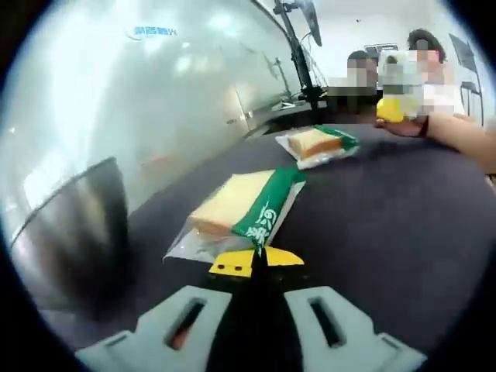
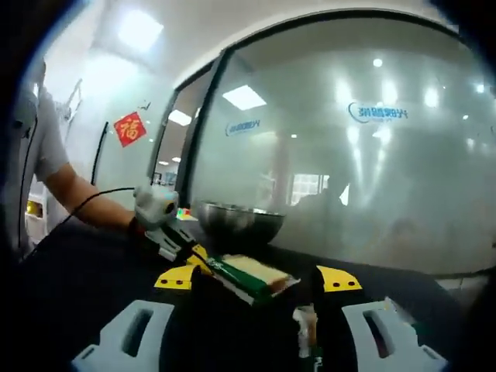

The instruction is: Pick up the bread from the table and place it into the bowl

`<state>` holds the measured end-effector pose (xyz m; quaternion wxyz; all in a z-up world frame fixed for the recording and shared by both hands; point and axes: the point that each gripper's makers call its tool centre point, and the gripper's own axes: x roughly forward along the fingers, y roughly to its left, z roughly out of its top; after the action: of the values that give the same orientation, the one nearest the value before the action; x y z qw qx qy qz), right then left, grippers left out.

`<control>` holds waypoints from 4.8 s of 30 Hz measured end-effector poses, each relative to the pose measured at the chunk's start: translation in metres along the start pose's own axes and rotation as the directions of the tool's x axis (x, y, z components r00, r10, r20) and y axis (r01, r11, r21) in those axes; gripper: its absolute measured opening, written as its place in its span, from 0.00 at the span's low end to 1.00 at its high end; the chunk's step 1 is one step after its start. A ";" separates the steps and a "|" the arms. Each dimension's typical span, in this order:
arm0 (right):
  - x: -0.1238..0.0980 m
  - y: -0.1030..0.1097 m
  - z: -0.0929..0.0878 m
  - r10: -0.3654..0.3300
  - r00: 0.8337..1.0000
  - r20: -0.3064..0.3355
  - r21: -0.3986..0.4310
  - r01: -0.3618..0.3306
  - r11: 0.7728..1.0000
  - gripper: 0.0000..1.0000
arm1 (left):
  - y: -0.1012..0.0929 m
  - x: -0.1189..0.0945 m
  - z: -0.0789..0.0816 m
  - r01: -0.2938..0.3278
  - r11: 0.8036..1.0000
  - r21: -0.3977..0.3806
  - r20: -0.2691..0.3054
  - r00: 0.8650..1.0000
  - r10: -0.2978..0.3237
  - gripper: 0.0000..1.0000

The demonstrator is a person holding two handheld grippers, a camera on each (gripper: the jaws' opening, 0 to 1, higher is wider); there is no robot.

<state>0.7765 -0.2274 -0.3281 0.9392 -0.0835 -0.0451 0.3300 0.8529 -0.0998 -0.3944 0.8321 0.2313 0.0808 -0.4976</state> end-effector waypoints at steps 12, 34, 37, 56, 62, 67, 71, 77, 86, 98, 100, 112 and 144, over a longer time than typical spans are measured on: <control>0.071 0.125 -0.059 0.197 0.922 -0.333 0.243 -0.118 0.963 0.65 | -0.028 -0.136 -0.048 -0.027 0.987 -0.159 0.042 0.999 0.034 0.00; 0.081 0.154 -0.042 0.111 0.948 -0.300 -0.022 -0.124 0.992 0.18 | -0.047 -0.146 -0.045 -0.028 0.999 -0.033 0.081 0.996 0.031 0.00; 0.080 0.153 -0.036 0.100 0.955 -0.281 -0.064 -0.123 0.990 0.18 | -0.047 -0.147 -0.043 -0.031 0.999 -0.024 0.087 0.996 0.033 0.00; 0.082 0.145 0.035 0.053 0.998 -0.038 -0.186 -0.059 0.981 0.16 | -0.012 -0.174 0.021 -0.243 0.960 0.140 0.267 0.943 0.200 0.00; 0.112 0.125 0.078 0.046 0.999 0.028 -0.236 -0.038 0.971 0.16 | 0.029 -0.185 0.060 -0.386 0.893 0.231 0.328 0.895 0.302 0.00; 0.160 0.088 0.117 0.029 0.997 0.076 -0.270 -0.007 0.963 0.16 | 0.091 -0.181 0.090 -0.435 0.877 0.204 0.354 0.868 0.348 0.00; 0.199 0.064 0.133 0.011 0.997 0.076 -0.308 0.013 0.951 0.16 | 0.138 -0.172 0.104 -0.468 0.862 0.193 0.347 0.855 0.387 0.00; 0.255 0.023 0.132 0.002 0.999 0.043 -0.248 0.009 0.969 0.16 | 0.201 -0.149 0.107 -0.512 0.833 0.212 0.299 0.845 0.443 0.00; 0.318 -0.016 0.055 0.003 0.967 -0.255 -0.079 -0.024 0.997 0.24 | 0.234 -0.096 0.051 -0.432 0.902 0.024 0.117 0.897 0.427 0.33; 0.246 0.012 0.106 0.074 0.997 -0.019 -0.114 -0.076 0.991 0.47 | 0.222 -0.143 0.064 -0.423 0.894 -0.151 0.264 0.854 0.448 0.32; 0.213 0.020 0.119 0.065 0.995 0.074 -0.045 -0.062 0.997 0.46 | 0.207 -0.152 0.069 -0.400 0.901 -0.165 0.294 0.852 0.432 0.32; -0.021 0.005 0.038 -0.118 0.982 0.145 0.030 0.115 0.993 0.44 | 0.026 -0.103 0.028 -0.124 0.992 -0.026 0.279 0.952 0.126 0.34; -0.097 -0.090 0.030 -0.481 0.851 0.212 0.373 0.385 0.844 0.40 | -0.091 0.140 0.091 0.349 0.934 0.071 0.122 0.926 -0.356 0.01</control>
<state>0.7519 -0.3541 -0.2843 0.9727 0.1313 -0.1499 0.1186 0.8343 -0.2890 -0.3927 0.7268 0.1993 0.0532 -0.6551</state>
